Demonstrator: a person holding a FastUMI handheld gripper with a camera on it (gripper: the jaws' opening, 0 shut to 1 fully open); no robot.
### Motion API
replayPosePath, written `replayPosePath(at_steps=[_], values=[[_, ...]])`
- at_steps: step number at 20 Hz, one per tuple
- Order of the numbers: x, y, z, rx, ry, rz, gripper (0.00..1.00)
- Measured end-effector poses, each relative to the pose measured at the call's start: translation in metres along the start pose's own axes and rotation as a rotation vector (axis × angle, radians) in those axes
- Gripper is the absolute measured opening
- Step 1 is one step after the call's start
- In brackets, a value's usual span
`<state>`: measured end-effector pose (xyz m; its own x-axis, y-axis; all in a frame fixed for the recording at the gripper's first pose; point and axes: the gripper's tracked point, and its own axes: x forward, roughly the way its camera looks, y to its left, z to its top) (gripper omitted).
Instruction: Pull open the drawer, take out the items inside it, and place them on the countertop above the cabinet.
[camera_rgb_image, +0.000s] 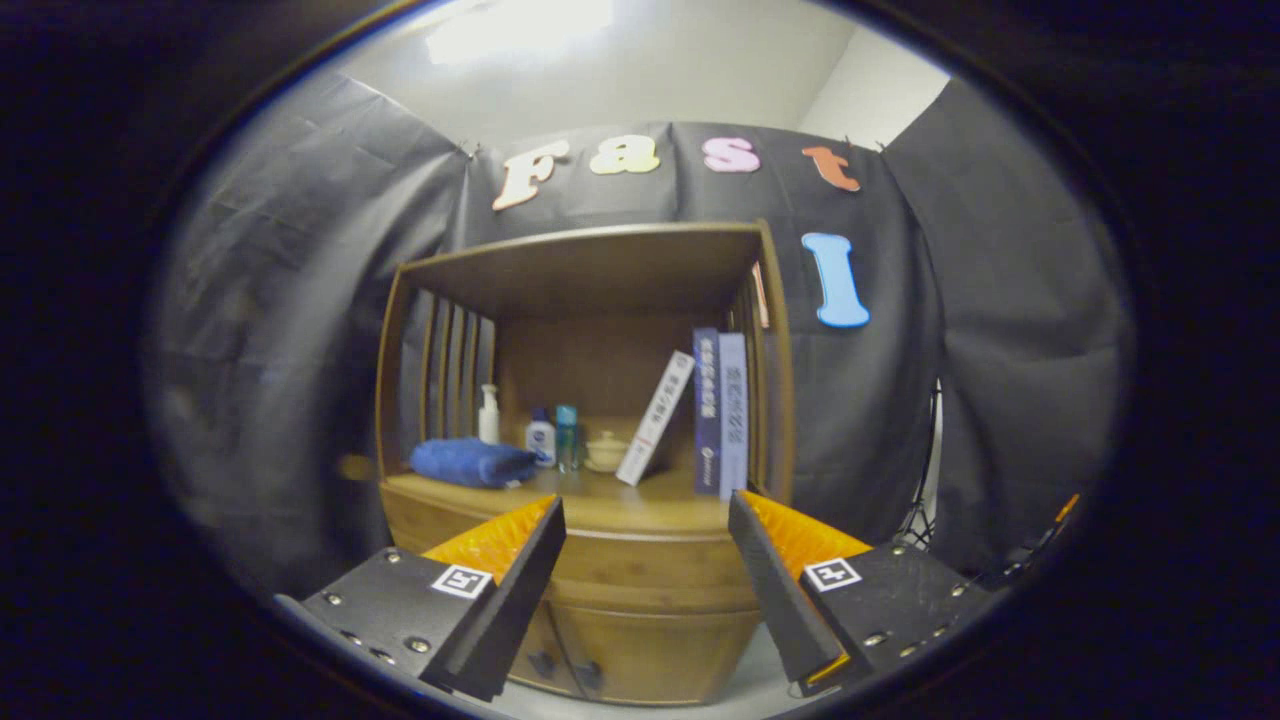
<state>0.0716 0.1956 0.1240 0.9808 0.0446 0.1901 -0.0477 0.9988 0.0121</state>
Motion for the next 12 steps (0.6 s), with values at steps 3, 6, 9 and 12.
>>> replayPosePath(at_steps=[3, 6, 9, 12], values=[[-0.013, 0.074, 0.025, 0.048, 0.069, 0.019, 0.98], [-0.026, 0.119, 0.051, 0.074, 0.097, 0.013, 0.97], [-0.024, 0.117, 0.066, 0.088, 0.095, -0.034, 0.97], [-0.015, 0.106, 0.065, 0.107, 0.109, -0.073, 0.97]])
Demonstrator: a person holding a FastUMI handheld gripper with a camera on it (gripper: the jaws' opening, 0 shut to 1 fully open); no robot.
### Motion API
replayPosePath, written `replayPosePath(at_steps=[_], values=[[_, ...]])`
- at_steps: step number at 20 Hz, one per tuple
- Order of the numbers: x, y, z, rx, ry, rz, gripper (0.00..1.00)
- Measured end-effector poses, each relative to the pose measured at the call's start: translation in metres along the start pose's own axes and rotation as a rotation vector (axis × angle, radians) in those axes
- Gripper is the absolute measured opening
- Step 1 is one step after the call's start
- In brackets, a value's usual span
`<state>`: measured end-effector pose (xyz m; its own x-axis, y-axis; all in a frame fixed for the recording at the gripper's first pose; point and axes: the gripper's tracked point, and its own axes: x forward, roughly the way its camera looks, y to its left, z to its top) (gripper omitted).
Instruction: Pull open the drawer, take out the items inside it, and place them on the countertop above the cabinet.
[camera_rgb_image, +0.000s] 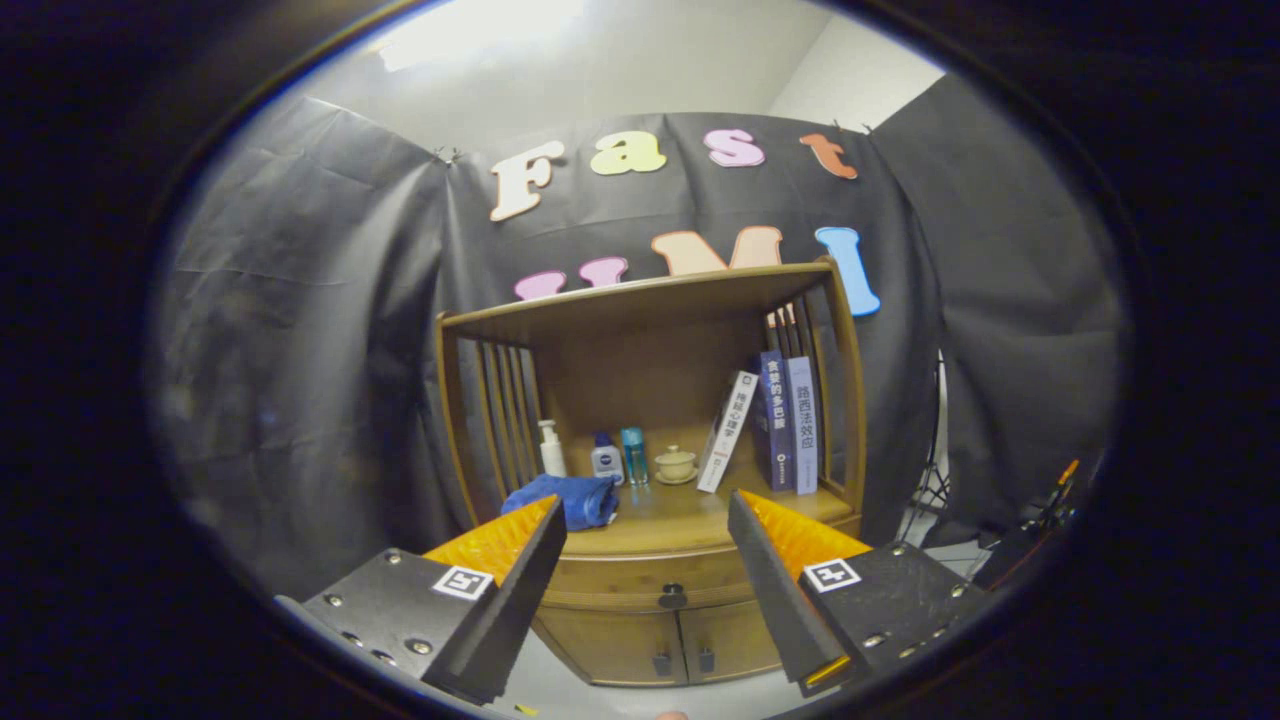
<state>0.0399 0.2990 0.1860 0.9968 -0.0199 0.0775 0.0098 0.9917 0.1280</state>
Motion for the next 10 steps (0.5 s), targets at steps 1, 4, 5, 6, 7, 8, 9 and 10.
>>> replayPosePath(at_steps=[1, 4, 5, 6, 7, 8, 9, 10], values=[[0.005, -0.003, -0.001, 0.0, 0.007, -0.007, 0.97], [0.023, -0.013, -0.014, -0.029, 0.041, -0.024, 0.97], [0.03, -0.014, -0.019, -0.033, 0.052, -0.025, 0.97], [0.036, -0.015, -0.025, -0.034, 0.058, -0.026, 0.97], [0.043, -0.016, -0.029, -0.037, 0.063, -0.026, 0.97], [0.048, -0.018, -0.034, -0.046, 0.066, -0.03, 0.97], [0.054, -0.02, -0.038, -0.055, 0.069, -0.035, 0.97], [0.062, -0.023, -0.044, -0.058, 0.072, -0.041, 0.97]])
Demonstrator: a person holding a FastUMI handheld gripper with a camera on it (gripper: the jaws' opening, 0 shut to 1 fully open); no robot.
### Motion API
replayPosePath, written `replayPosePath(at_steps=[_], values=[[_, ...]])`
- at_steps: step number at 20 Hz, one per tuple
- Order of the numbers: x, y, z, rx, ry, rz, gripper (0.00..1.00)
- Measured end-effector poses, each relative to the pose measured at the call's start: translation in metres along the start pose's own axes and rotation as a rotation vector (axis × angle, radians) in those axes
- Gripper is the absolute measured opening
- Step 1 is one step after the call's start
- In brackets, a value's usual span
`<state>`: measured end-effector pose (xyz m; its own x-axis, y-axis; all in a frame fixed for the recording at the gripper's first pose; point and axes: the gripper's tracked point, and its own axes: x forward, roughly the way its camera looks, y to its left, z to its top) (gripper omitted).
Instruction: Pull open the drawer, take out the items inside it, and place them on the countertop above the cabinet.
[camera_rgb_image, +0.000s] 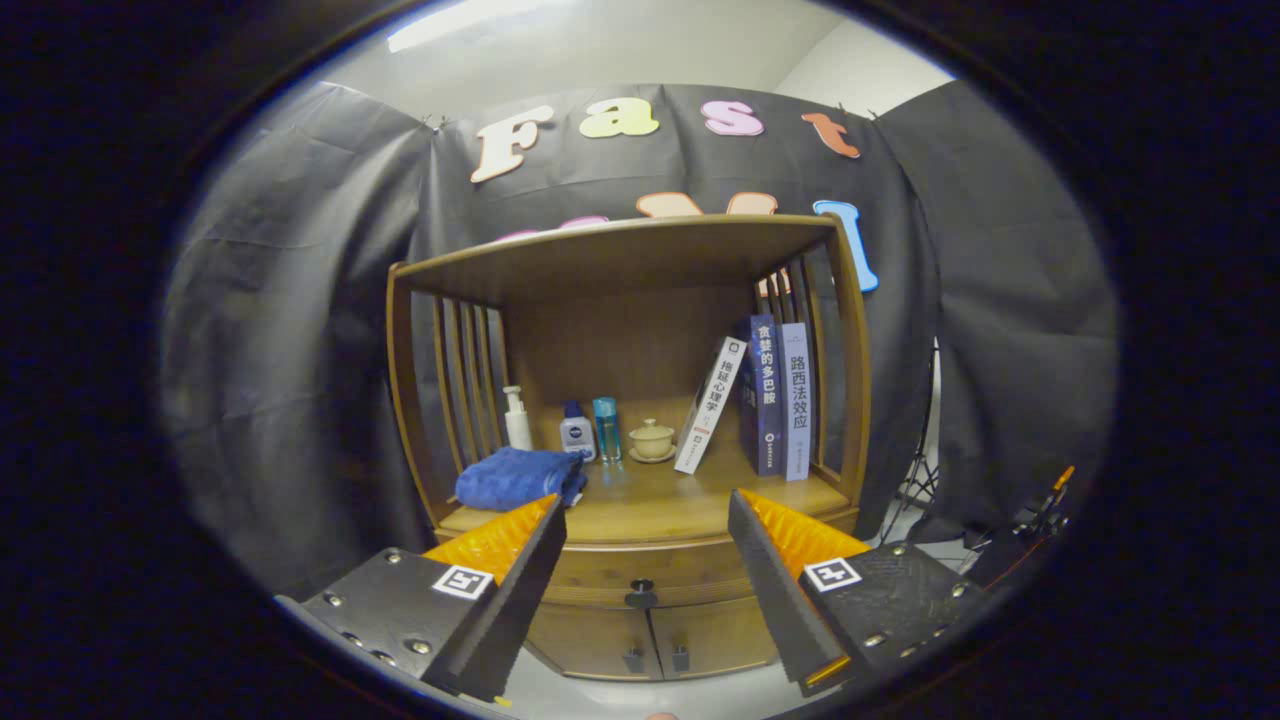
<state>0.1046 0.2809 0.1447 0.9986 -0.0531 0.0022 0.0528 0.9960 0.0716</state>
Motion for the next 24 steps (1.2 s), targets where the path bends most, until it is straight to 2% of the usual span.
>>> replayPosePath(at_steps=[6, 14, 19, 22, 23, 24], values=[[0.046, -0.009, -0.043, -0.02, 0.016, -0.024, 0.97], [0.099, -0.026, -0.165, -0.056, 0.062, -0.073, 0.98], [0.13, 0.004, -0.207, -0.024, 0.115, 0.005, 0.96], [0.141, 0.007, -0.216, -0.035, 0.16, -0.001, 0.67], [0.128, 0.01, -0.203, -0.033, 0.12, -0.017, 0.58], [0.144, 0.008, -0.215, -0.047, 0.141, -0.026, 0.48]])
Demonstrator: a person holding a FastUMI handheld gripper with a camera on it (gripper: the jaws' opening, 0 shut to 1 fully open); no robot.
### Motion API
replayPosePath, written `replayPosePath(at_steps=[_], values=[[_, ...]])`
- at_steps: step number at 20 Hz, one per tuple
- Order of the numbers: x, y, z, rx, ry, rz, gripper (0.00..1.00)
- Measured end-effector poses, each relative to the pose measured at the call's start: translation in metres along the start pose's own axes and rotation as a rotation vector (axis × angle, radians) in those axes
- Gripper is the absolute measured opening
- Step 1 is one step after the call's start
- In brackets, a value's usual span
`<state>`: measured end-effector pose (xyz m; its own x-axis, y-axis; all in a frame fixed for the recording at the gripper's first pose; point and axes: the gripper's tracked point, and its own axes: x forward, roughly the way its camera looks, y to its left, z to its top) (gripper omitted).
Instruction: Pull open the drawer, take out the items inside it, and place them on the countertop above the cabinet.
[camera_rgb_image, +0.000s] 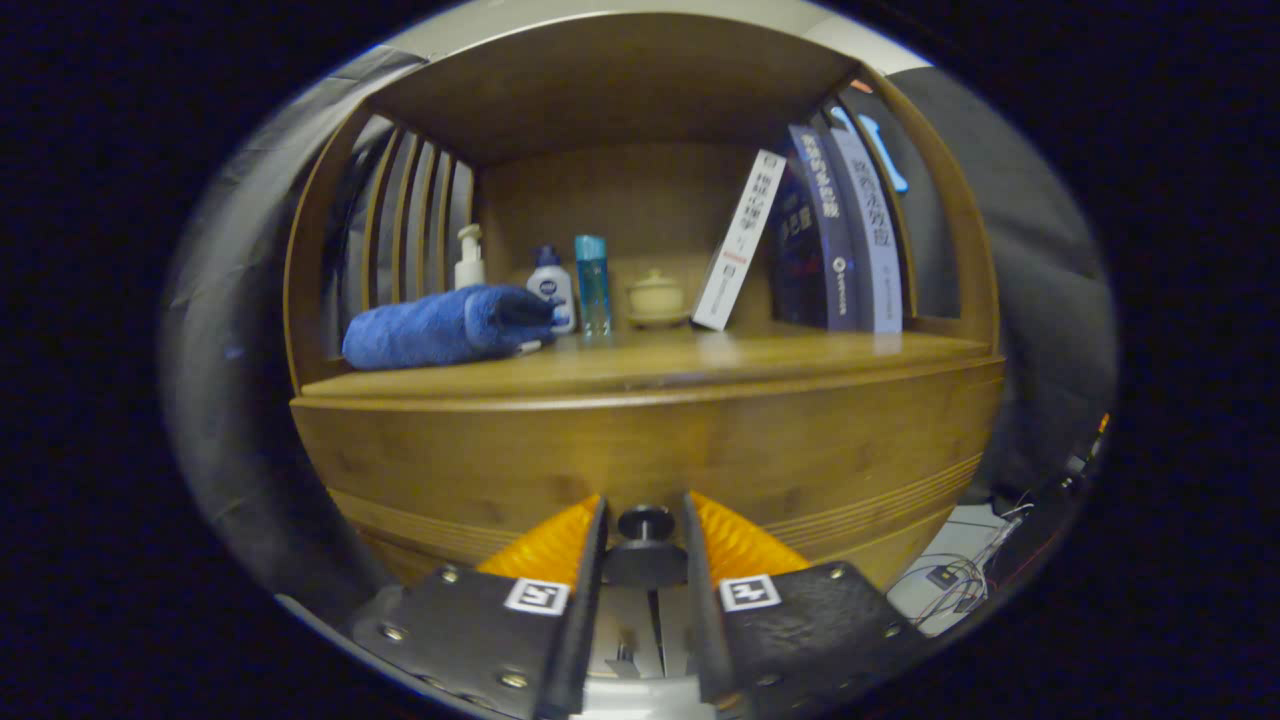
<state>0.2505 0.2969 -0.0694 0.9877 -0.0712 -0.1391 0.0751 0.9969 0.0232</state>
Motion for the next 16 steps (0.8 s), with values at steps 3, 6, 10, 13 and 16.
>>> replayPosePath(at_steps=[3, 6, 10, 13, 16], values=[[0.0, -0.002, 0.002, 0.05, -0.033, -0.011, 0.39], [0.002, 0.0, 0.0, 0.099, -0.022, 0.02, 0.39], [0.003, -0.001, -0.013, 0.02, 0.06, 0.006, 0.41], [0.008, -0.004, -0.017, -0.067, 0.035, -0.015, 0.48], [0.0, 0.0, -0.02, -0.001, 0.032, 0.018, 0.44]])
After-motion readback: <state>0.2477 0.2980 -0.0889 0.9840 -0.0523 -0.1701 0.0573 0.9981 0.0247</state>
